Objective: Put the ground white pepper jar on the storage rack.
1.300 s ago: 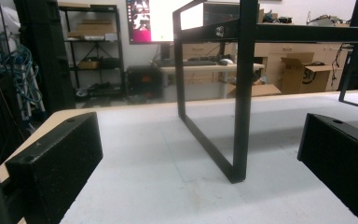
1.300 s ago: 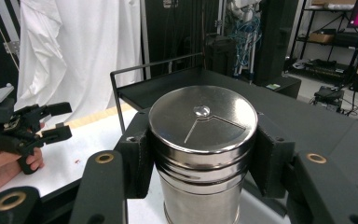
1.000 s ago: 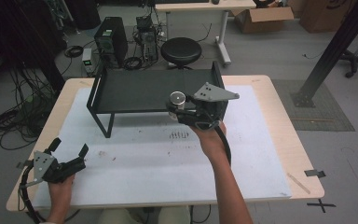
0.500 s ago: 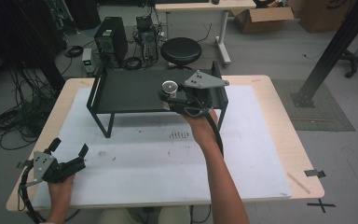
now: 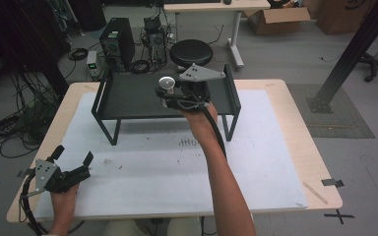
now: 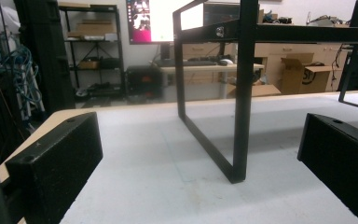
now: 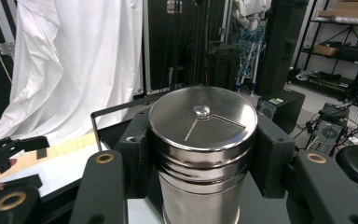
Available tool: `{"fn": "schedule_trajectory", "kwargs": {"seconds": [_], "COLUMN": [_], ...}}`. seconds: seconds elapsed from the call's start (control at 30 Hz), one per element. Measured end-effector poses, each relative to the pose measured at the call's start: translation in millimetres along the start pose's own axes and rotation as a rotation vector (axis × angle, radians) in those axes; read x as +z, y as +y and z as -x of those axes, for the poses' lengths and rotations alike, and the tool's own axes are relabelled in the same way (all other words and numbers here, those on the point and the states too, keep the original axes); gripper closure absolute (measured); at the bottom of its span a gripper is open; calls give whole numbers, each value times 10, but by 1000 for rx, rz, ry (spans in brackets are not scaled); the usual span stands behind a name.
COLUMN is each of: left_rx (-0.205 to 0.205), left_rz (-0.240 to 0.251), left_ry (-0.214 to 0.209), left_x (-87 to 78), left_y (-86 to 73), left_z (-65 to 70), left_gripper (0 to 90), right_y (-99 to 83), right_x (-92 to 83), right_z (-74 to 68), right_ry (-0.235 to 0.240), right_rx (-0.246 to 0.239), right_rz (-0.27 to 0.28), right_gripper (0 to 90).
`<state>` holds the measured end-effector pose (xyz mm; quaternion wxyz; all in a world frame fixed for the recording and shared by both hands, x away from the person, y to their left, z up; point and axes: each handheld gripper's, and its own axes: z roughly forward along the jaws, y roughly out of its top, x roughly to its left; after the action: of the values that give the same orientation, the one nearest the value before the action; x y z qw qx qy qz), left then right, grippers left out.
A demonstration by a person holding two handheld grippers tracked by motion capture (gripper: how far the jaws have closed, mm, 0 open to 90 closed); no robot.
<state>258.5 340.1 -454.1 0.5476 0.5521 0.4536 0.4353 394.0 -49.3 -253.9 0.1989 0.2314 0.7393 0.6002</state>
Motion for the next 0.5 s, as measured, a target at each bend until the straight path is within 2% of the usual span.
{"fn": "schedule_trajectory", "kwargs": {"seconds": [0.5], "left_rx": [2], "left_rz": [-1], "left_ry": [0], "left_x": [1], "left_y": [0], "left_z": [1], "left_gripper": [2], "right_y": [47], "right_x": [412], "right_z": [83], "right_ry": [-22], "right_rx": [18], "right_rz": [-24], "right_gripper": [489]}}
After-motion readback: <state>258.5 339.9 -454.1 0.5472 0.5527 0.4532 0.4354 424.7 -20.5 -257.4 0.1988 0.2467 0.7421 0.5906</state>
